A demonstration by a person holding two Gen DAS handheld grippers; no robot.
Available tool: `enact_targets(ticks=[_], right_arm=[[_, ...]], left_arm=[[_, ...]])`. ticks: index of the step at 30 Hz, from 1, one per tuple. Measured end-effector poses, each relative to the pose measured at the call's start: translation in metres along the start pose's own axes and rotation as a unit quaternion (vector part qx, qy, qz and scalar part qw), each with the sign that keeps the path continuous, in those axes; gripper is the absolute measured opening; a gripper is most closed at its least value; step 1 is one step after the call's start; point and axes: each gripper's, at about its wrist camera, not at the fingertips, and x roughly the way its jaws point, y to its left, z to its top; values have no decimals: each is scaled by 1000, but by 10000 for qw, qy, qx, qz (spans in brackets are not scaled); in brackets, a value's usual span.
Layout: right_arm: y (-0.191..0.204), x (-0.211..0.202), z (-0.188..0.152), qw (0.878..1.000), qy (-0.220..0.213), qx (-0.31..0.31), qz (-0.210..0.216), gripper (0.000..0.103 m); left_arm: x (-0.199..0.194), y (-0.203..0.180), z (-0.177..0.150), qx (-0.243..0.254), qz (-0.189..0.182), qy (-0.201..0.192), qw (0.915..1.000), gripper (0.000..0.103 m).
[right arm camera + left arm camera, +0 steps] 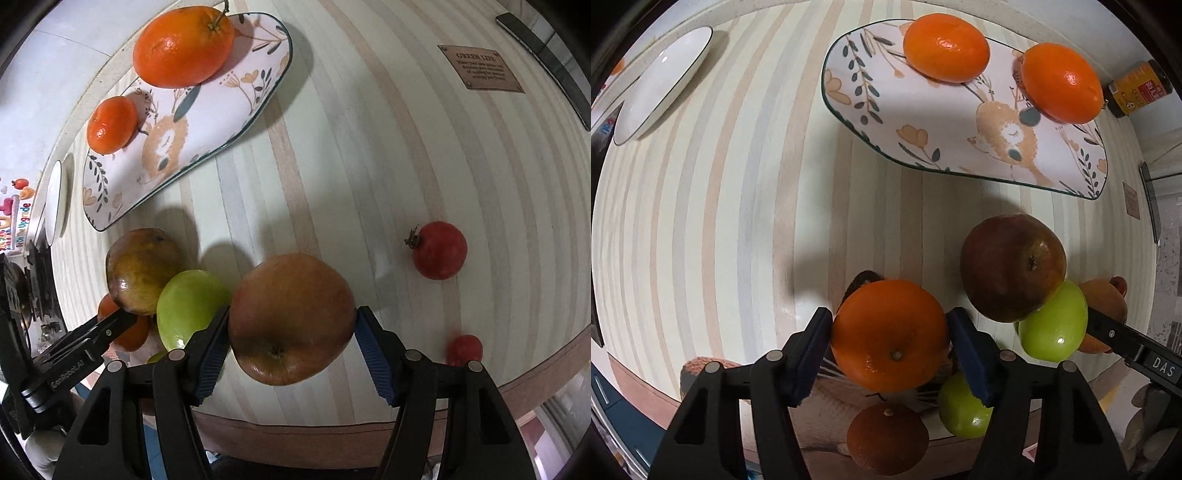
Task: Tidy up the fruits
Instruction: 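Grasp a tangerine with the left tool while the right tool grasps a red apple, then carry the tangerine and red apple onto the oval plate and release both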
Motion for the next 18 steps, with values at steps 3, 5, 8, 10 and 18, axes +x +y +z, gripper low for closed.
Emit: enact_targets(ticks=[3,5,8,10,18], right_arm=[[-2,0,0,10000,-29,20,53,68],[-2,-1,-1,10000,-52,-4,33,68],[-2,-2,-4,9999,-89,-73,-55,68],[0,-3,-7,9999,-100,-108,-50,68],[14,-41,0,9987,-395,-299,138,68]], left_arm=[[-1,-2,-2,53,27,-48,10000,62],[-2,-3,-3,74,44,-75,9999,62],[-5,-9,-11,162,222,-156,9995,62],[-9,-8,-15,153,281,-214,9993,62],[-64,3,-7,-16,-35,-576,9983,62]])
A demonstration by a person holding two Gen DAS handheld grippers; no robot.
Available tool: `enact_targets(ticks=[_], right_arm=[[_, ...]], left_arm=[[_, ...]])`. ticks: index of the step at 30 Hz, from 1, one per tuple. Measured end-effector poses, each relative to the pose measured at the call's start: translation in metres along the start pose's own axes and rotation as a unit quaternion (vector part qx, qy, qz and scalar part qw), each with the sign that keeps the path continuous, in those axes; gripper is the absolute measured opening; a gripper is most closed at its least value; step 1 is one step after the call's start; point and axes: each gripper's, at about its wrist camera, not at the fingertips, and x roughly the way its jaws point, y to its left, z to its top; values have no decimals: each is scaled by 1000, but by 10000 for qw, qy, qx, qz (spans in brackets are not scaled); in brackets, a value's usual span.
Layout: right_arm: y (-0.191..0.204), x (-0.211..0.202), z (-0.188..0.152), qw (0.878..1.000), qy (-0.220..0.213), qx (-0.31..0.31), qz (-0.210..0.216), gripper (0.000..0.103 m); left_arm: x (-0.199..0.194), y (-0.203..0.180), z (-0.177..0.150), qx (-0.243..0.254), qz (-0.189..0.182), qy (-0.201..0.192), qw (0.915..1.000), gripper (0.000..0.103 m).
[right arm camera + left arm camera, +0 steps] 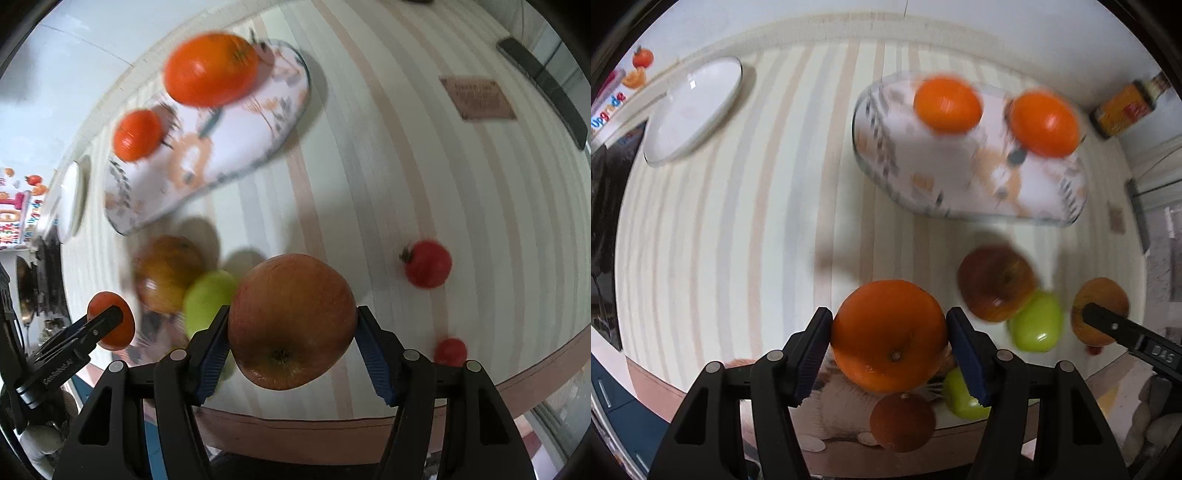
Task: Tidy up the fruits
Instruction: 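Carry the tangerine and red apple onto the oval plate and release both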
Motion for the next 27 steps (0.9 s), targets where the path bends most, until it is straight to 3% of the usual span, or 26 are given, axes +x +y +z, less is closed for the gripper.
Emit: enact_targets(ticks=[6,9,15,20,27], right_arm=[[33,-20,52,9991,-292,-300,35,68],[57,-9,82,9981,-325,-481,-193,68],[63,16,120,9956,-141,-659,-653,68],[63,35,124,9929,82,-778,-892,68],[57,35,129,9943,138,-643,-842,69]], left_arm=[[-27,8,57,58,-126,-248,9996,62],[-15,10,84,73,-10,-190,9998,62],[28,10,127,72,129,261,9996,62],[51,13,133,7,200,518,9985,62],[58,4,132,153,397,529,9977,63]])
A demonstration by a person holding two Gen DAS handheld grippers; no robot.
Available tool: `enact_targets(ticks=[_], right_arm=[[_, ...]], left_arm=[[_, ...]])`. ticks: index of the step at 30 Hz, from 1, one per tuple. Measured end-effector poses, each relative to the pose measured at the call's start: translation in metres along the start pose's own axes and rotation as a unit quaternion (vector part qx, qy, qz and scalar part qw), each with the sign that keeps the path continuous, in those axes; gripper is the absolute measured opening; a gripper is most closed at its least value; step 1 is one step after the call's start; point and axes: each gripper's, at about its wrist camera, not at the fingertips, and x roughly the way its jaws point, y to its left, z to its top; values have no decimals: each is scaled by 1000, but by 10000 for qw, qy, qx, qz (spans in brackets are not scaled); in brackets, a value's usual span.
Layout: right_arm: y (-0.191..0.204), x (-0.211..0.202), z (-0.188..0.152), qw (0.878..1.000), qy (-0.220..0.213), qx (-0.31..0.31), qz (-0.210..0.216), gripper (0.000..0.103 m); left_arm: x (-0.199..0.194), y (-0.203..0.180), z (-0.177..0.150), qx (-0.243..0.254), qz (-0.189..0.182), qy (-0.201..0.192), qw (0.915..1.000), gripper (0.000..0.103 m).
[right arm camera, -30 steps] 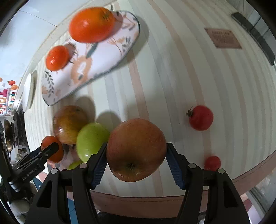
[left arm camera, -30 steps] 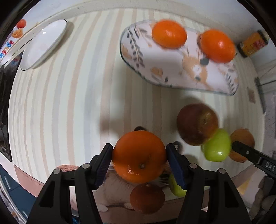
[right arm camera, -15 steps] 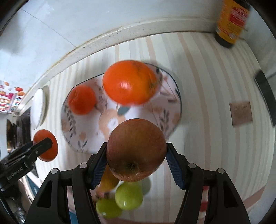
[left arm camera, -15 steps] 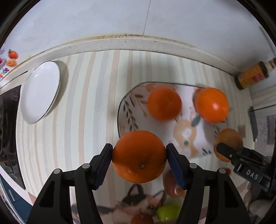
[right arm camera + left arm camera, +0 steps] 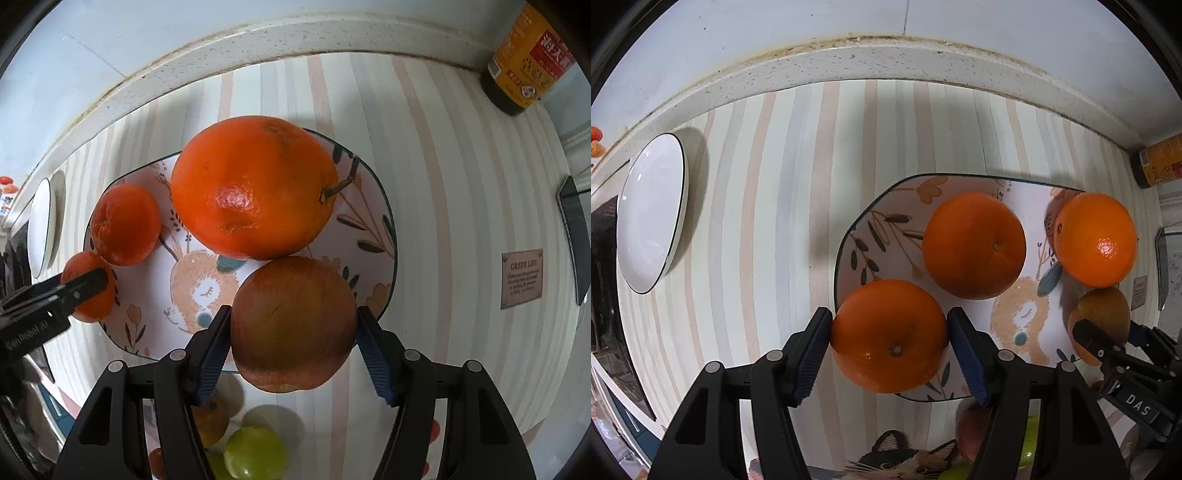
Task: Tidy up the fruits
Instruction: 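Carry the tangerine and red apple onto the oval plate and release both, then withdraw both open tools from the plate back over the fruit pile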
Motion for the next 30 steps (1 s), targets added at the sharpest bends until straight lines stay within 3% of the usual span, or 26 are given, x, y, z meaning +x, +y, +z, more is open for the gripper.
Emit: enact_targets(ticks=[1,4,6,8,15,30], right_arm=[[-2,-1,0,10000,16,19,15,70],[-10,-8,1,9999,19,119,111,88],[-16,-13,-1,9997,14,169,157,93],[-22,-21,-4,9996,-15,214,172,93],[-21,-49,-23,9991,-383,191,36,94],[15,-126,-120,9901,-1356,-360,-14,94]], left_arm=[[0,-1,-1,-2,21,16,10000,63],[-2,-2,-4,-70,-27,15,10000,64],[-7,-3,-3,-81,12,-99,9999,82],[-16,-3,-6,-81,11,-240,9997,88],[-46,1,-29,-151,-11,-575,9982,88],[-122,-11,-125,-232,-6,-1436,9894,88]])
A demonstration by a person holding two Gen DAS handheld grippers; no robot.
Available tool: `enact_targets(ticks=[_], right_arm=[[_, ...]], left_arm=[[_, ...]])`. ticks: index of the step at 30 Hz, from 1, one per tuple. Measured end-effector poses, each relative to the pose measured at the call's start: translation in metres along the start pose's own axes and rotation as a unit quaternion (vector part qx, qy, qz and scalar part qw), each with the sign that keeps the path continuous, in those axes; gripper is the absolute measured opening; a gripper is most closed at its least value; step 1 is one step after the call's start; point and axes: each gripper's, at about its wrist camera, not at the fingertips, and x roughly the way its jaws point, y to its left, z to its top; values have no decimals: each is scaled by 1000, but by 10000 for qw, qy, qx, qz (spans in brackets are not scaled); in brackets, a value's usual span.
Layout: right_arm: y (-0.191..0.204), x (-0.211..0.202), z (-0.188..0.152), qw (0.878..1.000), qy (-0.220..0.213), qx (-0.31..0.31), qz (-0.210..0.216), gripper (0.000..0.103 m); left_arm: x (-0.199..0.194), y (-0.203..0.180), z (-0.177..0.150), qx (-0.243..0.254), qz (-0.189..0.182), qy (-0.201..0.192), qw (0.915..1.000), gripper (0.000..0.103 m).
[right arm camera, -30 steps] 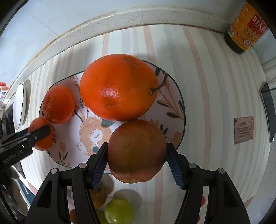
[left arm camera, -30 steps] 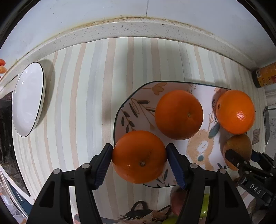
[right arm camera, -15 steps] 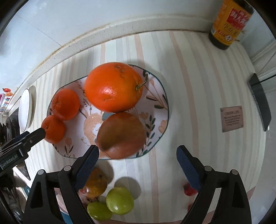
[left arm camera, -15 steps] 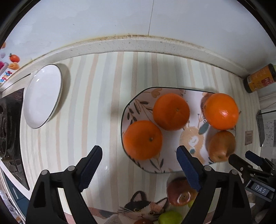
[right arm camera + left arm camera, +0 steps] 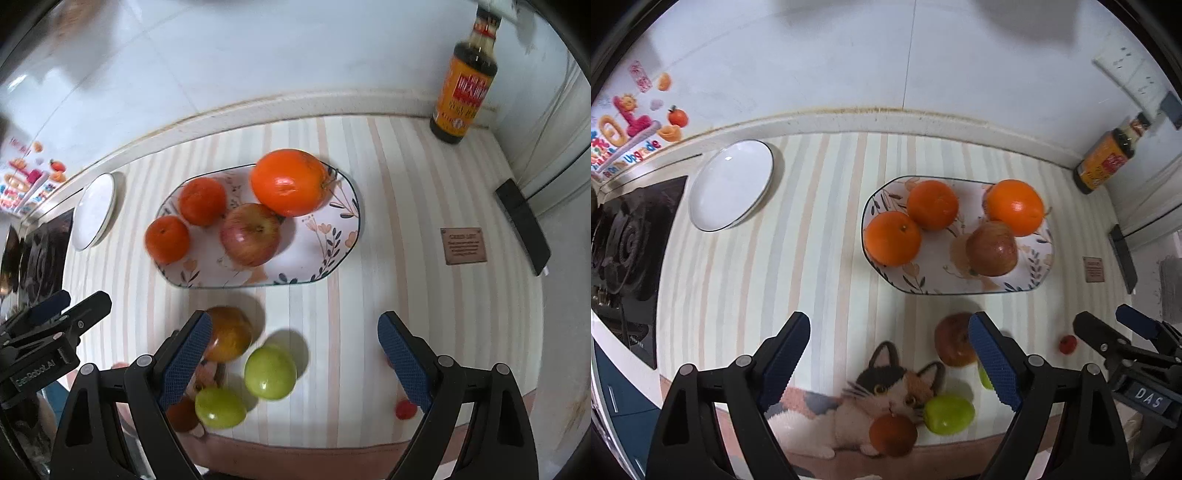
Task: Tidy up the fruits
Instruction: 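Withdraw both open tools from the plate back over the fruit pile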
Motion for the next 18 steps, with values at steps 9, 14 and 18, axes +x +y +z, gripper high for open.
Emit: enact_targets(ticks=[9,14,18], right_arm=[[16,-60,-34,9983,-510,-280,-68,94],[19,-91,-49,9965,-771,-320,-28,94],[18,-110,-59,9953,-920,-293,39,94]], left_arm=[[-60,-4,-32,156,27,-541,9984,88],[-88,-6,-43,211,21,-764,9969,88],[-102,-7,-51,198,-41,-827,9964,88]])
